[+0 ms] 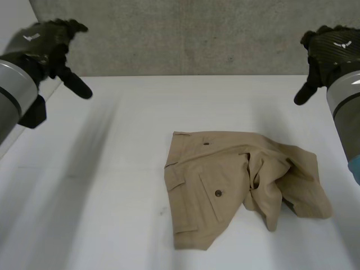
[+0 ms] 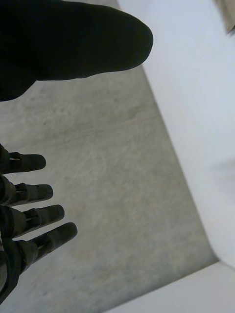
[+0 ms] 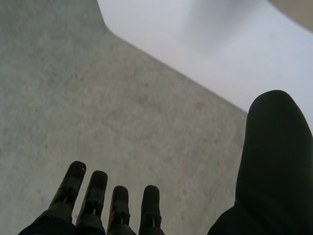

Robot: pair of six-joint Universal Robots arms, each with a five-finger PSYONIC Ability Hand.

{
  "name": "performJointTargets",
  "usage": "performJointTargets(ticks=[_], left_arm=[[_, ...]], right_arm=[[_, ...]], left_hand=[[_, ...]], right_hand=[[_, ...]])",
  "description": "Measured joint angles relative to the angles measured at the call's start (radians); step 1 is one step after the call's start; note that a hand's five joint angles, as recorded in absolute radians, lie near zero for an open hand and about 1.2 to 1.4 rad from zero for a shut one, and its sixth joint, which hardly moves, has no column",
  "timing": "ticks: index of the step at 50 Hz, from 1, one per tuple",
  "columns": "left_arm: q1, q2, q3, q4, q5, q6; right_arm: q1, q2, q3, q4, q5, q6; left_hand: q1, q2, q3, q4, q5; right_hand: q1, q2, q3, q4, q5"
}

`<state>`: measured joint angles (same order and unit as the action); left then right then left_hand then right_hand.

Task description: Fold the shorts.

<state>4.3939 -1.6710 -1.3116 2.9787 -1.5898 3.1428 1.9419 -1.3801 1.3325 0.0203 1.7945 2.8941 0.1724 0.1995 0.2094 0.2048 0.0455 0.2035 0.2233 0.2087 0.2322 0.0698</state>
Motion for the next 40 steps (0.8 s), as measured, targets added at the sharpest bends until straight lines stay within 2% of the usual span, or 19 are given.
performJointTargets(ticks=[7, 13, 24, 25, 27, 28, 29, 30, 31, 33, 35, 36, 37, 40], left_arm=[[-0.042, -0.026, 0.004, -0.055, -0.005, -0.004], [-0.047, -0.024, 0.002, -0.059, -0.007, -0.005], [-0.047, -0.017, -0.005, -0.054, -0.001, 0.001], [-0.057, -0.019, -0.014, -0.051, 0.004, 0.004], [-0.066, -0.022, -0.021, -0.047, 0.008, 0.007], [-0.080, -0.026, -0.030, -0.041, 0.012, 0.014], [-0.084, -0.029, -0.033, -0.039, 0.013, 0.018], [-0.098, -0.037, -0.041, -0.030, 0.017, 0.031], [-0.103, -0.040, -0.044, -0.027, 0.018, 0.037], [-0.125, -0.061, -0.059, -0.008, 0.022, 0.076], [-0.125, -0.061, -0.059, -0.008, 0.022, 0.076], [-0.141, -0.082, -0.071, 0.008, 0.024, 0.125], [-0.144, -0.088, -0.074, 0.012, 0.024, 0.140], [-0.155, -0.104, -0.080, 0.021, 0.024, 0.182]], right_arm=[[-0.012, 0.014, -0.016, 0.073, -0.012, 0.001], [-0.013, 0.017, -0.015, 0.080, -0.037, 0.001], [-0.027, 0.014, -0.006, 0.073, -0.155, -0.011], [-0.028, 0.013, -0.003, 0.087, -0.215, -0.040], [-0.028, 0.013, 0.000, 0.096, -0.242, -0.057], [-0.029, 0.010, 0.017, 0.141, -0.345, -0.143], [-0.029, 0.010, 0.022, 0.151, -0.364, -0.161], [-0.028, 0.006, 0.043, 0.188, -0.430, -0.230], [-0.028, 0.005, 0.053, 0.202, -0.453, -0.257], [-0.025, -0.002, 0.112, 0.275, -0.572, -0.401], [-0.025, -0.002, 0.112, 0.275, -0.572, -0.401], [-0.024, -0.004, 0.127, 0.290, -0.597, -0.432], [-0.019, -0.006, 0.211, 0.350, -0.698, -0.568], [-0.002, 0.011, 0.291, 0.341, -0.741, -0.632]], left_hand=[[0.000, 0.000, 0.000, 0.000, 0.000], [0.000, 0.000, 0.000, 0.000, 0.000], [0.000, 0.000, 0.000, 0.000, 0.000], [0.000, 0.000, 0.000, 0.000, 0.000], [0.000, 0.000, 0.000, 0.000, 0.000], [0.000, 0.000, 0.000, 0.000, 0.000], [0.000, 0.000, 0.000, 0.000, 0.000], [0.000, 0.000, 0.000, 0.000, 0.000], [0.000, 0.000, 0.000, 0.000, 0.000], [0.000, 0.000, 0.000, 0.000, 0.000], [0.000, 0.000, 0.000, 0.000, 0.000], [0.000, 0.000, 0.000, 0.000, 0.000], [0.000, 0.000, 0.000, 0.000, 0.000], [0.000, 0.000, 0.000, 0.000, 0.000]], right_hand=[[0.000, 0.000, 0.000, 0.000, 0.000], [0.000, 0.000, 0.000, 0.000, 0.000], [0.000, 0.000, 0.000, 0.000, 0.000], [0.000, 0.000, 0.000, 0.000, 0.000], [0.000, 0.000, 0.000, 0.000, 0.000], [0.000, 0.000, 0.000, 0.000, 0.000], [0.000, 0.000, 0.000, 0.000, 0.000], [0.000, 0.000, 0.000, 0.000, 0.000], [0.000, 0.000, 0.000, 0.000, 0.000], [0.000, 0.000, 0.000, 0.000, 0.000], [0.000, 0.000, 0.000, 0.000, 0.000], [0.000, 0.000, 0.000, 0.000, 0.000], [0.000, 0.000, 0.000, 0.000, 0.000], [0.000, 0.000, 0.000, 0.000, 0.000]])
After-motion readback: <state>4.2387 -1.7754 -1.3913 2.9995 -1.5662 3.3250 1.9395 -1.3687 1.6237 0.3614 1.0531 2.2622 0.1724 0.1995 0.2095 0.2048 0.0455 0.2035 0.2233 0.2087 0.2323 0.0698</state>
